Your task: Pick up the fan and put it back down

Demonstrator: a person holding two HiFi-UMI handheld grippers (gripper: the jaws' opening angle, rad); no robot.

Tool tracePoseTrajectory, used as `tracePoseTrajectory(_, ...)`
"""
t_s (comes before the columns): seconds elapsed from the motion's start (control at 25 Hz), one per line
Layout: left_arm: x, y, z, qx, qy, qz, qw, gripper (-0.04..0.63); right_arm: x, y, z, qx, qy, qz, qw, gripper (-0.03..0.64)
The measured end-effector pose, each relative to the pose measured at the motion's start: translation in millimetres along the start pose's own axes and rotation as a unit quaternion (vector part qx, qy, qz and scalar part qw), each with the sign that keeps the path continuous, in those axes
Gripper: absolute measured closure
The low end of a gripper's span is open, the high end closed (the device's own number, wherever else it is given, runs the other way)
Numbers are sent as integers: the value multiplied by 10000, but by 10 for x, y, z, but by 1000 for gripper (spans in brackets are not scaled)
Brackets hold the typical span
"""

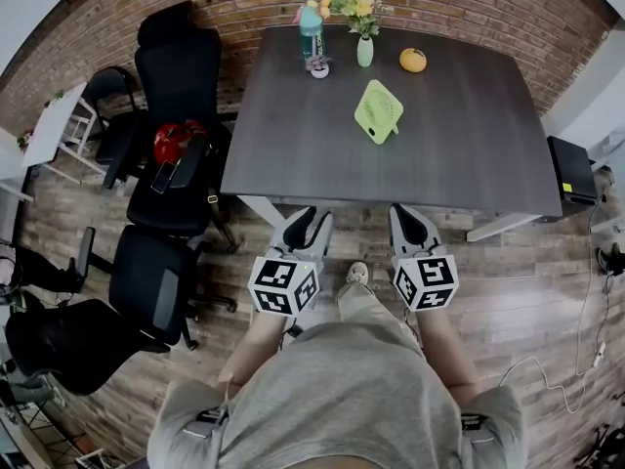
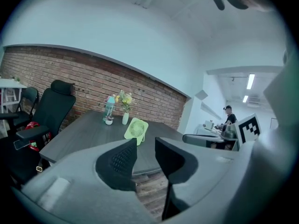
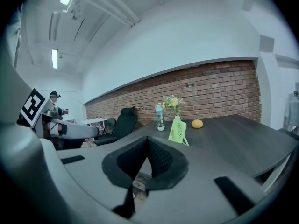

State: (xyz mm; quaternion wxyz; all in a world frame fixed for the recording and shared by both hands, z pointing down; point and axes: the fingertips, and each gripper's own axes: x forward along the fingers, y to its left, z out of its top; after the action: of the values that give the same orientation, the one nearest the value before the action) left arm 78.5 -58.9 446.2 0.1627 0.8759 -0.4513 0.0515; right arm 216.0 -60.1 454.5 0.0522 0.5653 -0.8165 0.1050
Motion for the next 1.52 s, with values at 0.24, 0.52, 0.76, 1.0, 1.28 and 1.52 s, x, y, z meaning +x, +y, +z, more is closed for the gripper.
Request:
tracePoseTrajectory(0.24,-397,-152,-116,51,-63,88,9999,482,-397,288,-81,-21,-67,86,9999,614)
tracePoseTrajectory(0.52,-779,-240,-219,93,-114,254,9996,512,-726,537,-130,-103,-121,154,9998,614)
tracePoseTrajectory(0.76,-1047,-283,-304,132,-168,379,9991,546,-940,722,-147,-181,-214,192,9994,614)
tracePoseTrajectory(1.0,-1210,-359,-374,120,-166,430,9989,563,-1097,813,-176,-179,-249,223,9993,614)
tracePoseTrajectory(1.28,-1353,-363,-415,92,-175,491,9986,571,-1179,914,-218,-235,-263,263,9990,614)
tracePoseTrajectory(1.52,-1363,-337,-423,90,-157,518,9985,572,-1159,932,-222,-313,-251,231,9989,617)
